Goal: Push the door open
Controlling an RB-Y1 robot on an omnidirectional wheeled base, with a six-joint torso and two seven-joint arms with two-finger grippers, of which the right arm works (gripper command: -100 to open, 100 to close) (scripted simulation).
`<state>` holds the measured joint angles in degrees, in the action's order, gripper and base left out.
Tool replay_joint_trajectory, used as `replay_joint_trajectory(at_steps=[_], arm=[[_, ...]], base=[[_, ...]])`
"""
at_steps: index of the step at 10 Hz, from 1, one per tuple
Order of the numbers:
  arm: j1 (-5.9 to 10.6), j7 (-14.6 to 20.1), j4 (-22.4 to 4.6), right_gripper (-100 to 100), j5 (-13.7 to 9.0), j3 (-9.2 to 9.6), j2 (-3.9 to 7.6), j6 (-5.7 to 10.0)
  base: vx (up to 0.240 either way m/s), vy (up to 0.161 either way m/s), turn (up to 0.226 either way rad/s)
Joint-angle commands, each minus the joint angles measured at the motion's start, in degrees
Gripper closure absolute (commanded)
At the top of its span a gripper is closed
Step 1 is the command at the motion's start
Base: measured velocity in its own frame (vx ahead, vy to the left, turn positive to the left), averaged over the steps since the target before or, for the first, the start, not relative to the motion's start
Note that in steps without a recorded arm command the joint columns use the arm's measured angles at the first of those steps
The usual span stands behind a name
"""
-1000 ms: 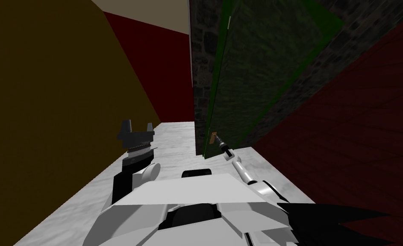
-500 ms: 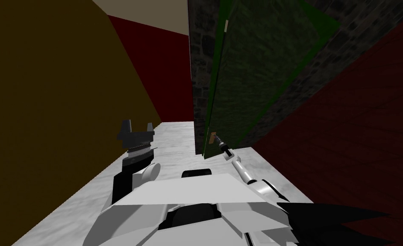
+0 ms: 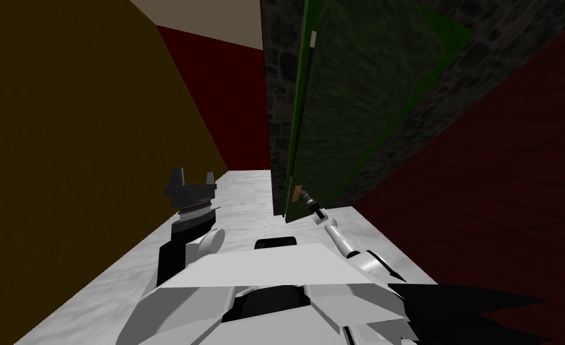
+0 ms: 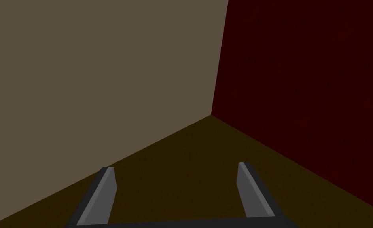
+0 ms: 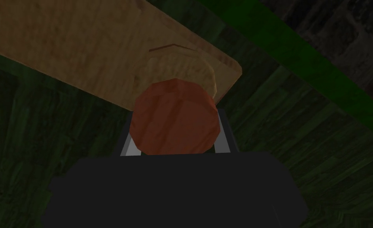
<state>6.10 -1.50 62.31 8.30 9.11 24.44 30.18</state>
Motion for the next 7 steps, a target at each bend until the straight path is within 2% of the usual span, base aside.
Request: replay_joint_trajectory(at_steps=[1, 7], arm=[[0.03, 2.19, 0.15, 100, -0.51, 0.31, 0.2, -0.02], [0.69, 11.28, 0.13, 100, -3.74, 2.78, 1.07, 0.06]], base=[[-0.053, -0.054, 0.032], [-0.045, -0.046, 0.03]])
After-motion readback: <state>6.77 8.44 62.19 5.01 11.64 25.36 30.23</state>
